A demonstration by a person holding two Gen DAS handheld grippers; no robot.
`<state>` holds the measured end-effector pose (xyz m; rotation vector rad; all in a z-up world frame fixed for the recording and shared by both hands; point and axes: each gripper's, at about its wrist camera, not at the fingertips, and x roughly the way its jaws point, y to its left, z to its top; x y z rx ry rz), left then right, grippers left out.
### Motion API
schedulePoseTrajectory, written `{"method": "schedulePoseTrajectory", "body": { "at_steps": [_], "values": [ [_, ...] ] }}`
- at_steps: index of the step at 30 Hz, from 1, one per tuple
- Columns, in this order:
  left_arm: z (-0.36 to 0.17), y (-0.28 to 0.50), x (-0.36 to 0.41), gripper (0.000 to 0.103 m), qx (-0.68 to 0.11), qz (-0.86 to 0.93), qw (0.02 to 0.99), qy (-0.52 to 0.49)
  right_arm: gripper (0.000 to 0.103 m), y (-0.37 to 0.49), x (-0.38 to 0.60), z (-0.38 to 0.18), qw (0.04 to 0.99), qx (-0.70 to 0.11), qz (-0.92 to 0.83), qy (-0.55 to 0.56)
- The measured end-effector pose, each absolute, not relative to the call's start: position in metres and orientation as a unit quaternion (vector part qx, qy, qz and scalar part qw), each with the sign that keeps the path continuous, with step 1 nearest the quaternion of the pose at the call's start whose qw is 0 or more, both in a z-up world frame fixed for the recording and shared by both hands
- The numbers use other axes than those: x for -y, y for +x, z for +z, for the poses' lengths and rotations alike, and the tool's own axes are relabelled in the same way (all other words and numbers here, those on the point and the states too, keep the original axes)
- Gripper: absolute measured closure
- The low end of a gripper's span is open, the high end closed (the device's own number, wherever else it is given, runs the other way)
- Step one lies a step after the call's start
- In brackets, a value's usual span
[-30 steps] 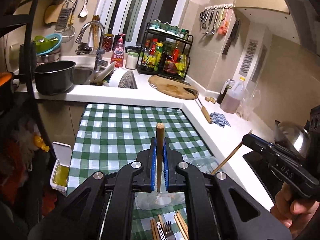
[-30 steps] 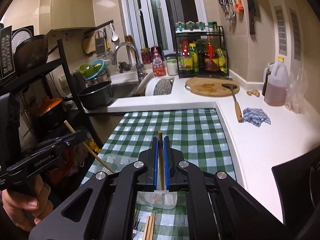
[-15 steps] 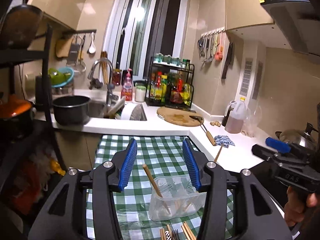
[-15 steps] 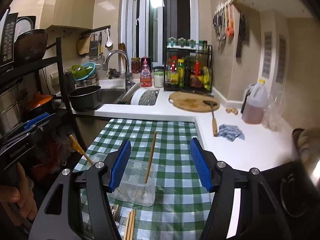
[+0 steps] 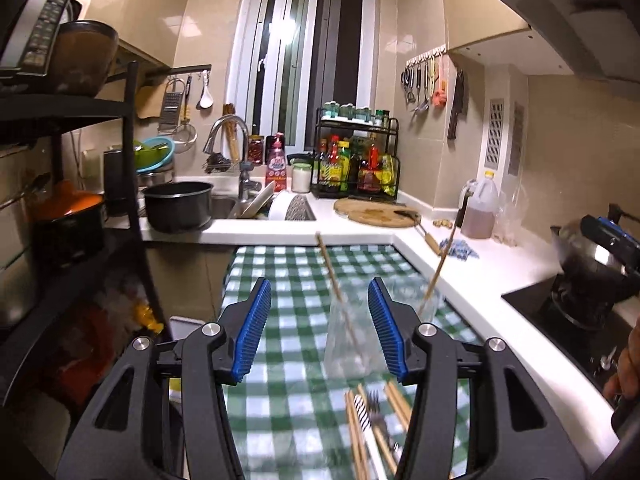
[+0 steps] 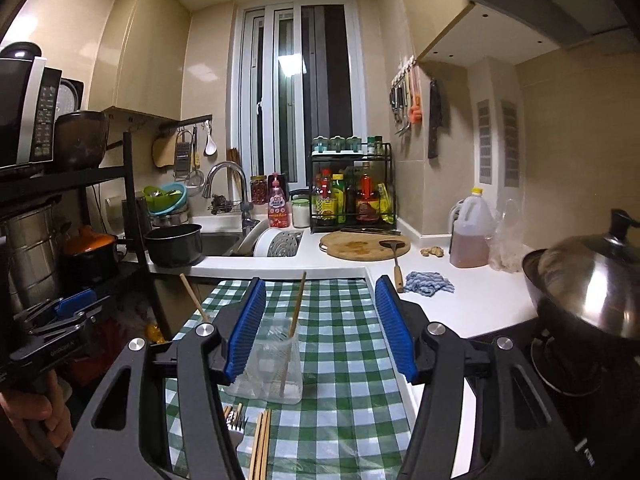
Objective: Organize utensils
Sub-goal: 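Move both open grippers back down to the chopsticks on the cloth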
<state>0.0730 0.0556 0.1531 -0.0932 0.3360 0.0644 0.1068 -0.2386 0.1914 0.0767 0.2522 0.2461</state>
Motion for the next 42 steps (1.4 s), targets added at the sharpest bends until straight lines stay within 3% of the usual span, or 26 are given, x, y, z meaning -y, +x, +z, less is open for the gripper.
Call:
{"method": "schedulePoseTrajectory", "body": {
  "at_steps": [4, 6, 10, 12, 15, 16, 22, 27, 42],
  "values": [
    [0.137, 0.055, -0.051, 0.060, -0.172, 0.038, 0.983, -0.040, 0.057, 0.087, 0.247, 0.171, 0.987, -0.117, 0.106, 0.024],
    [0.127, 0.048, -0.047, 0.065, -0.178, 0.033, 0.983, -0.035, 0.061, 0.085, 0.252, 0.154, 0.980, -0.151, 0.124, 0.031],
    [0.102, 0.036, -0.043, 0.066, -0.204, 0.018, 0.978, -0.041, 0.070, 0.081, 0.257, 0.122, 0.965, -0.207, 0.154, 0.044],
    [0.092, 0.031, -0.041, 0.076, -0.220, 0.012, 0.974, -0.048, 0.074, 0.078, 0.254, 0.107, 0.959, -0.226, 0.165, 0.043],
    [0.078, 0.022, -0.038, 0.080, -0.230, 0.012, 0.972, -0.050, 0.081, 0.072, 0.250, 0.084, 0.955, -0.242, 0.166, 0.049],
    [0.073, 0.020, -0.036, 0.081, -0.233, 0.013, 0.971, -0.050, 0.088, 0.073, 0.248, 0.079, 0.954, -0.248, 0.165, 0.047],
    [0.039, 0.013, -0.032, 0.085, -0.261, 0.009, 0.963, -0.068, 0.101, 0.077, 0.227, 0.046, 0.934, -0.294, 0.202, 0.037],
    [0.007, 0.014, -0.032, 0.085, -0.301, 0.007, 0.950, -0.087, 0.099, 0.087, 0.207, 0.018, 0.904, -0.362, 0.225, 0.034],
    [-0.033, 0.012, -0.015, 0.085, -0.347, -0.020, 0.934, -0.085, 0.094, 0.086, 0.179, -0.027, 0.857, -0.443, 0.261, 0.008]
  ]
}}
